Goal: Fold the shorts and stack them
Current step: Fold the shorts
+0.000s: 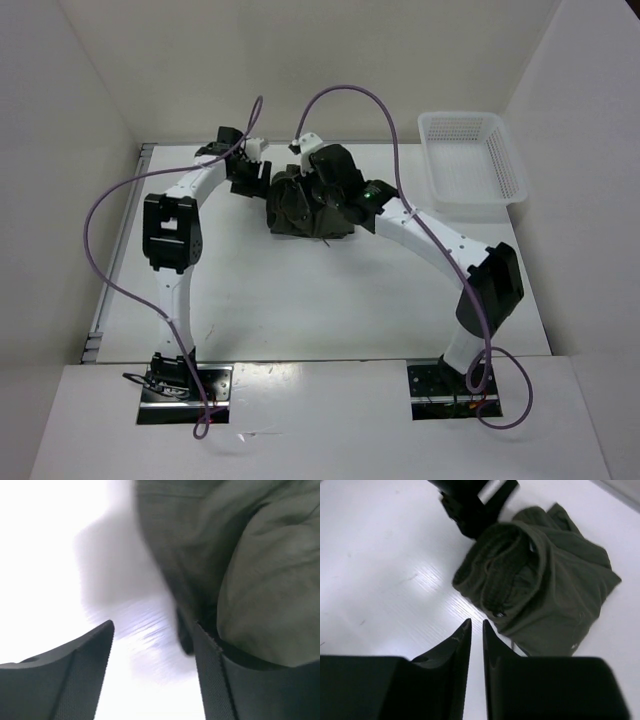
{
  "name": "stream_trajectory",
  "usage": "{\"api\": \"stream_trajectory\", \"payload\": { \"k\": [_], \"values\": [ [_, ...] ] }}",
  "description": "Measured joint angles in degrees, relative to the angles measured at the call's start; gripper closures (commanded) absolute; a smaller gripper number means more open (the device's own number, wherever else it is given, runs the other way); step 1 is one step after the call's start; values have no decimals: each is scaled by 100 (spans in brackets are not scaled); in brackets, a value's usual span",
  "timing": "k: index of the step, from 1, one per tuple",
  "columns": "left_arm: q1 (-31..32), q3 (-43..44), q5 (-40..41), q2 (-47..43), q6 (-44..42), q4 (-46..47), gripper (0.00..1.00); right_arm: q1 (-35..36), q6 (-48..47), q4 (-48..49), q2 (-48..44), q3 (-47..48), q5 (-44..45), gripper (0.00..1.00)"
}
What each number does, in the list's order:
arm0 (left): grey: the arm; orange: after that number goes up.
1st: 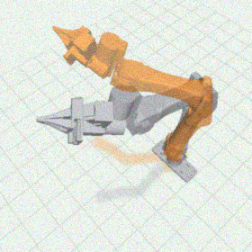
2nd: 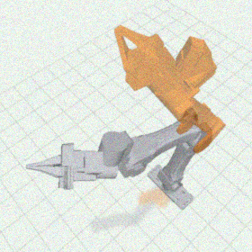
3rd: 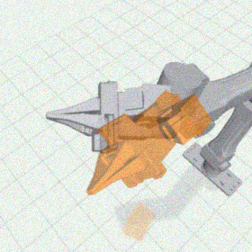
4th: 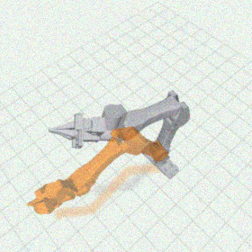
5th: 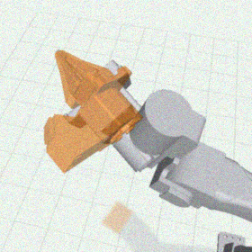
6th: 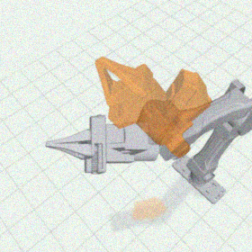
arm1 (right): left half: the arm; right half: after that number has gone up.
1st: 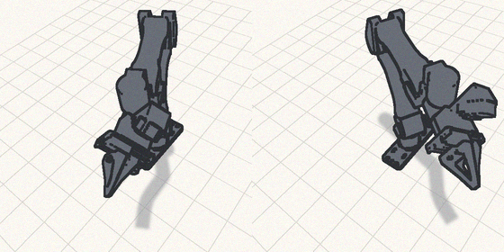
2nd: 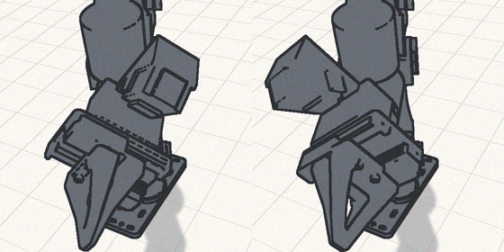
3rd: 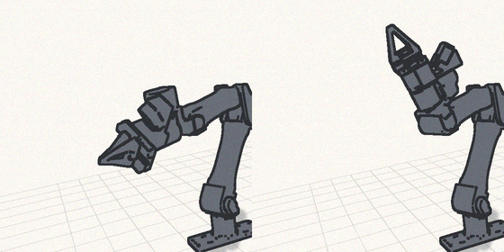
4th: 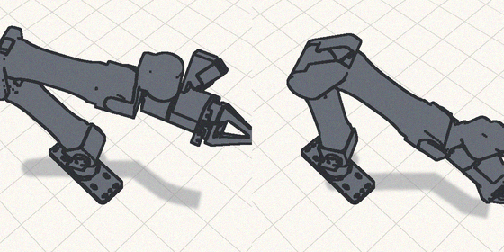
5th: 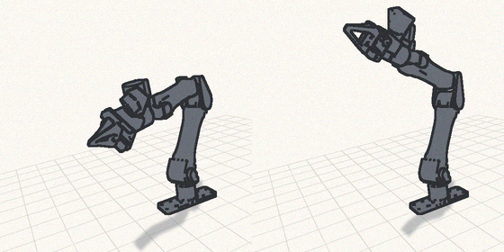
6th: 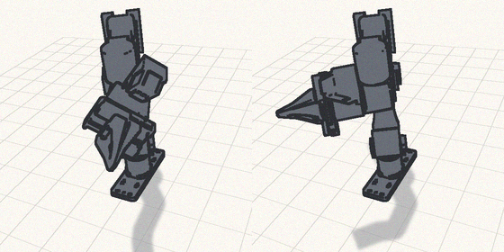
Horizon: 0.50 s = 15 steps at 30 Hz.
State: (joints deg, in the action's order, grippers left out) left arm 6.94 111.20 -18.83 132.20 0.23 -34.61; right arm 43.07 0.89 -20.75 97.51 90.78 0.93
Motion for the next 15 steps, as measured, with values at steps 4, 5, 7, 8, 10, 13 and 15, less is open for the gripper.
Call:
{"api": "stream_trajectory", "payload": {
  "k": [4, 5, 7, 8, 10, 13, 15],
  "values": [
    [-232, -35, 188, -323, -7, -39, 13, -168, 85, 236, 105, -498, 483, 85],
    [-297, -37, 240, -413, -2, -48, 9, -260, 109, 251, 192, -546, 577, 85],
    [-404, -28, 332, -577, -2, -72, 8, -448, 118, 361, 417, -612, 667, 85],
    [-461, -20, 387, -649, 2, -90, 8, -527, 111, 426, 540, -625, 684, 85],
    [-531, 0, 474, -765, 0, -131, 8, -649, 96, 555, 791, -647, 612, 85],
    [-520, 13, 485, -944, 0, -151, 9, -662, 107, 697, 1126, -647, 391, 85],
    [-437, 17, 345, -1097, -2, -144, 9, -638, 120, 811, 1340, -643, 256, 85]
  ]
}}
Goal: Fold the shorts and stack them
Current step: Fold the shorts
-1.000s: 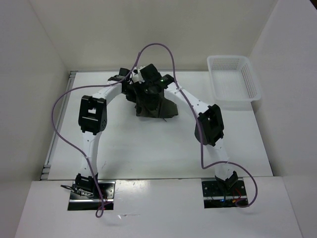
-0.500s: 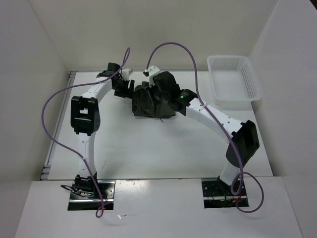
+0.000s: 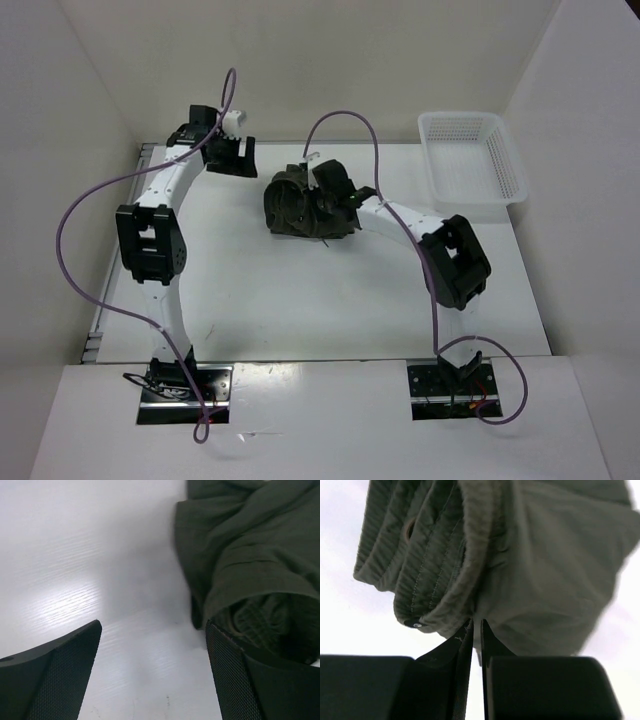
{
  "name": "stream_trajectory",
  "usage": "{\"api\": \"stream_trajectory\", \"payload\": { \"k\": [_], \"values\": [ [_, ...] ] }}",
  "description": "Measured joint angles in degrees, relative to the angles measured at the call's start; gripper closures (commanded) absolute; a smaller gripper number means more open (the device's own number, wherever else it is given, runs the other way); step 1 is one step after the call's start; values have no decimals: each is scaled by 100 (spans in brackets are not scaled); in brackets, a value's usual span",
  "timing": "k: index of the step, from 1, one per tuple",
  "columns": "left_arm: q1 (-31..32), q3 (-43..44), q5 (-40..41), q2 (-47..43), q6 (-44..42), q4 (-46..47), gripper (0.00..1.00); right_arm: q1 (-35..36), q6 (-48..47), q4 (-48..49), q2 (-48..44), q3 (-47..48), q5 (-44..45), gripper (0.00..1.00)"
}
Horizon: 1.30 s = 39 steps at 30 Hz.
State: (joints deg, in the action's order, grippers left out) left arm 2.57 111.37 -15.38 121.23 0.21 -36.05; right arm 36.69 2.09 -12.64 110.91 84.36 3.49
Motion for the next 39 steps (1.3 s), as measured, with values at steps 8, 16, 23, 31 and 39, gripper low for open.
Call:
{"api": "stream_trajectory", "payload": {
  "k": [8, 16, 23, 31, 39],
  "values": [
    [538, 332, -498, 343, 0, -17, 12, 50, 42, 120, 761, 354, -490, 86],
    [505, 1034, -249, 1722, 11, -170, 22, 269, -107, 251, 1172, 935, -675, 86],
    [450, 1211, -413, 1864, -7, -267, 14, 616, -136, 306, 1720, 1416, -557, 86],
    [334, 1368, -682, 1823, 2, -304, 3, 695, -332, 345, 2048, 1626, -280, 82],
    [-170, 1405, -1012, 1338, 2, -555, 0, 695, -841, -61, 1576, 1687, -358, 51]
  ]
}}
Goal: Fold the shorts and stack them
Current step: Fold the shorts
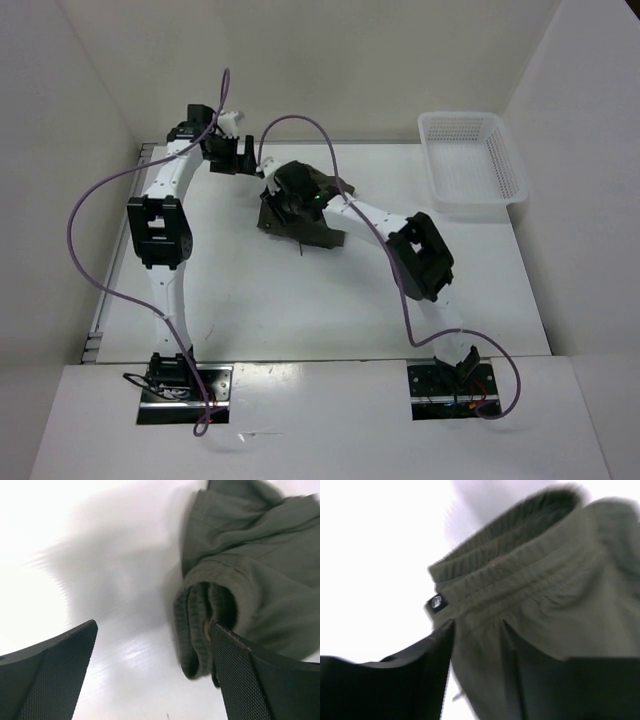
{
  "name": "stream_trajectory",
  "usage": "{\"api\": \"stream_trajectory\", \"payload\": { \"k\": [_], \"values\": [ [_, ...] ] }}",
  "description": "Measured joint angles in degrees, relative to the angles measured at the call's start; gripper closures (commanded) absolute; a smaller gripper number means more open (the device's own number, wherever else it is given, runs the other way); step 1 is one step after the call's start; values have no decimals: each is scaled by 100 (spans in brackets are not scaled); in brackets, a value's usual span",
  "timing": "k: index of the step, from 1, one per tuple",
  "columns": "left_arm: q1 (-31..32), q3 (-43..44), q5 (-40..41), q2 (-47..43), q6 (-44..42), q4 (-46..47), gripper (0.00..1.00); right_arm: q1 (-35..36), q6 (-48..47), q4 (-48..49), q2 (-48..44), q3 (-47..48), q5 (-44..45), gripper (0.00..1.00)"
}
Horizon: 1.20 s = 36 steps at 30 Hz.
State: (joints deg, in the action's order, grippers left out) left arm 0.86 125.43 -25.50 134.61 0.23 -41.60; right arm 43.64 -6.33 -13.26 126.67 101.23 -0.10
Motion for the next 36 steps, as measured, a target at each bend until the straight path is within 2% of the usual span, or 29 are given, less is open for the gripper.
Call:
{"api": "stream_trajectory", "payload": {
  "k": [4, 7, 12, 15, 19, 26, 31, 32, 36],
  "values": [
    [-66, 177, -297, -299, 2, -94, 0, -50, -46, -295, -903, -52, -37, 49],
    [186, 177, -304, -476, 2, -116, 0, -229, 164, -396, -1727, -345, -153, 45],
    [789, 212, -223, -369, 0, -173, 0, -1224, 702, -433, -2605, -1266, -540, 35],
    [957, 350, -138, -116, -2, -212, 0, -1679, 905, -529, -2581, -1937, -767, 29],
    [925, 369, 170, 216, 0, -258, 0, -1641, 1187, -763, -2389, -2529, -1224, 28],
    [855, 442, 586, 584, 0, -267, 0, -1753, 1589, -621, -2312, -2702, -1648, 26],
    [870, 533, 549, 761, 13, -269, 22, -1829, 1834, -358, -2050, -2918, -1993, 25],
    [872, 533, 516, 782, 13, -264, 30, -1829, 1878, -323, -1963, -2953, -2052, 25],
    [881, 533, 293, 859, 4, -264, 48, -1829, 2000, -245, -1661, -3003, -2190, 25]
  ]
}}
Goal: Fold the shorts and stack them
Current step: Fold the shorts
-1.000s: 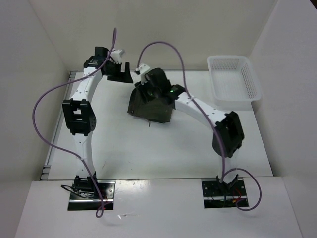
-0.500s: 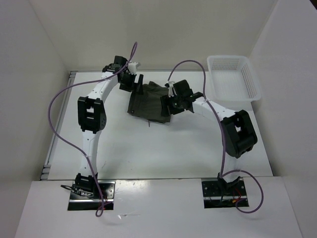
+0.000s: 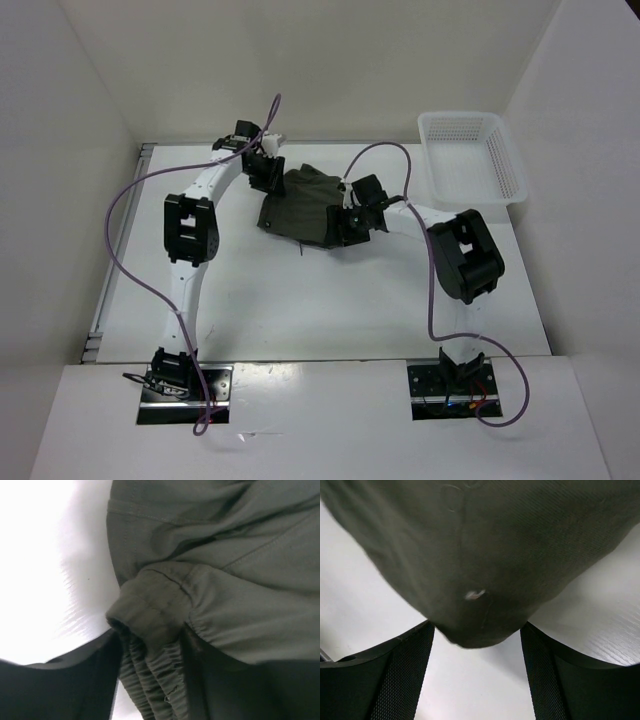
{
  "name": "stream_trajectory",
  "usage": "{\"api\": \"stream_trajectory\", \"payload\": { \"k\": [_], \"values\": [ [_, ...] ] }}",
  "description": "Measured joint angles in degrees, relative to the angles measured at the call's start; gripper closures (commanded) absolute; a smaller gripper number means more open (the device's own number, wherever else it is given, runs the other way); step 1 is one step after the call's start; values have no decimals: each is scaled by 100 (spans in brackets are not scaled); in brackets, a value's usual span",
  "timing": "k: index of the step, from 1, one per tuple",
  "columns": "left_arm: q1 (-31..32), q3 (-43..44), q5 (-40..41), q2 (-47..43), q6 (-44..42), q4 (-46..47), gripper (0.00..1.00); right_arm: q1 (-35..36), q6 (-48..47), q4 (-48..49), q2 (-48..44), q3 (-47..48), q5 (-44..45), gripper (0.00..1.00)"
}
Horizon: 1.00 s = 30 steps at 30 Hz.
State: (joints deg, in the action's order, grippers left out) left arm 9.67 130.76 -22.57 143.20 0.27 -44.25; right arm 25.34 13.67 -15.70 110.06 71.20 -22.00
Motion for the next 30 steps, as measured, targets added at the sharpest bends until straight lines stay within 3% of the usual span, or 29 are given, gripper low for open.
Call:
{"api": "stream_trajectory", "payload": {
  "k": [2, 3, 9, 10, 13, 19, 25, 30],
  "values": [
    [0, 0, -74, 0, 0, -4, 58, 0, 39, 52, 120, -20, -20, 35],
    [0, 2, -125, 0, -15, -2, 66, 0, 81, 94, 170, -28, -76, 45],
    [-17, 7, -348, -111, -7, -39, 87, -35, 76, 221, 249, -22, -26, 75],
    [-17, 4, -385, -168, -15, -57, 87, -39, 39, 234, 262, -15, -2, 83],
    [-17, -17, -525, -422, 0, -107, 88, -76, -103, 240, 282, -7, 63, 92],
    [-9, 199, -940, -820, 2, -175, 87, -190, -560, 223, 291, 81, 179, 99],
    [74, 1126, -1071, -728, 4, -330, 84, -208, -1054, 254, 367, 269, 227, 97],
    [212, 1362, -710, -439, -2, -258, 82, -210, -1283, 219, 378, 284, 337, 94]
  ]
}}
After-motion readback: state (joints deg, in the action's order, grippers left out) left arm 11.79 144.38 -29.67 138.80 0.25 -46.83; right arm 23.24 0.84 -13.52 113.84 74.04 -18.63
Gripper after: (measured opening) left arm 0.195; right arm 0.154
